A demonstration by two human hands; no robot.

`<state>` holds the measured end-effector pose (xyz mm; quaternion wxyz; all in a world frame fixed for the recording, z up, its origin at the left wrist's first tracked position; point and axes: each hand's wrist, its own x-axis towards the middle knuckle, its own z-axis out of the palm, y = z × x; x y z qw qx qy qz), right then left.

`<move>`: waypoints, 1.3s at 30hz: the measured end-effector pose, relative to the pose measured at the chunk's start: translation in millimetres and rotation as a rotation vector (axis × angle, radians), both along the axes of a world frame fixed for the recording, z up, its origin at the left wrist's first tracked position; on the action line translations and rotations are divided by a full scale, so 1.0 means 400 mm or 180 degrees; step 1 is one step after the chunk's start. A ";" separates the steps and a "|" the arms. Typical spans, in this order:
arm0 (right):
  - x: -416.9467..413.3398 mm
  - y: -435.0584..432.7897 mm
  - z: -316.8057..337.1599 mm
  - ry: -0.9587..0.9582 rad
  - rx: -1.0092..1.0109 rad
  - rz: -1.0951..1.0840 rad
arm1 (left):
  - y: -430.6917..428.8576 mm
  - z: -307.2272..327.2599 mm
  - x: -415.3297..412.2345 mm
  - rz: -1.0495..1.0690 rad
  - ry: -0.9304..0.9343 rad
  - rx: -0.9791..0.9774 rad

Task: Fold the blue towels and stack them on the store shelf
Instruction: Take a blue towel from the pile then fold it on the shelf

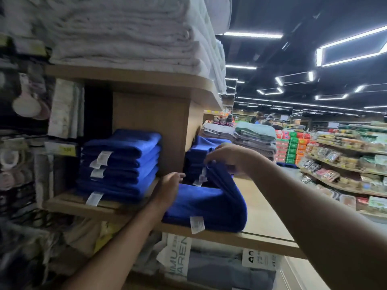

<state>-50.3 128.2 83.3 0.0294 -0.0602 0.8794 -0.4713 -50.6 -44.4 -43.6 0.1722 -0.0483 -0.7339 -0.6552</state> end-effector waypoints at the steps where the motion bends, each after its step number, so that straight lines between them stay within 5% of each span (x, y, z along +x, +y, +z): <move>1: -0.011 -0.034 -0.007 0.0023 0.0104 0.0046 | -0.011 -0.002 -0.007 0.0065 -0.0146 0.0418; 6: -0.036 -0.171 -0.102 -0.0112 0.0625 0.0225 | -0.027 0.007 -0.016 -0.0191 -0.0405 0.1303; 11: -0.018 -0.161 -0.154 -0.0147 0.0100 0.0592 | -0.033 -0.012 -0.029 0.0025 -0.0337 0.0705; 16: -0.006 -0.062 -0.169 0.1178 0.1930 0.0449 | -0.015 0.005 -0.028 -0.0137 -0.0021 -0.0713; 23: 0.000 -0.018 -0.308 0.1000 0.2710 0.0523 | -0.009 -0.041 -0.019 -0.0418 -0.0343 -0.2917; 39: 0.055 0.272 -0.271 0.0849 0.2747 0.0485 | 0.253 0.006 0.003 -0.0984 -0.0240 -0.3455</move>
